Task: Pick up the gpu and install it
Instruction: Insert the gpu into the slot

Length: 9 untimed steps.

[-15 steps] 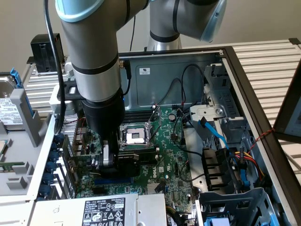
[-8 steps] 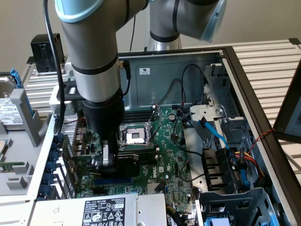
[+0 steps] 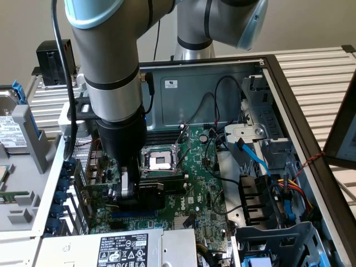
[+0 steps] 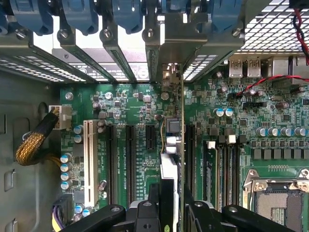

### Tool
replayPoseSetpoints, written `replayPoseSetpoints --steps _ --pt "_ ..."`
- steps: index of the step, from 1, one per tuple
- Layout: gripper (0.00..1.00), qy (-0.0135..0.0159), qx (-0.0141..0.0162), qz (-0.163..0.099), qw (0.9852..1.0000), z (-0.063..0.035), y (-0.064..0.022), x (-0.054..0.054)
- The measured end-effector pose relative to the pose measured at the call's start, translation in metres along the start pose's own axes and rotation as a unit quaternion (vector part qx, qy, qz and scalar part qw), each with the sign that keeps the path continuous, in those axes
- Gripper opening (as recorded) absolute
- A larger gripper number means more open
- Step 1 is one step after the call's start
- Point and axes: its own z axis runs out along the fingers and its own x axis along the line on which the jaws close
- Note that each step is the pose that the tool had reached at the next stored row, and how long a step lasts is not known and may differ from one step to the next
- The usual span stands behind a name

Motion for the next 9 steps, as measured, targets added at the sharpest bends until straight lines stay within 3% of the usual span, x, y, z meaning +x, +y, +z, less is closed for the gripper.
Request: replayPoseSetpoints --steps 9 --pt "0.28 -0.0001 0.0001 0.0 1.0 0.0001 0.0 0.0"
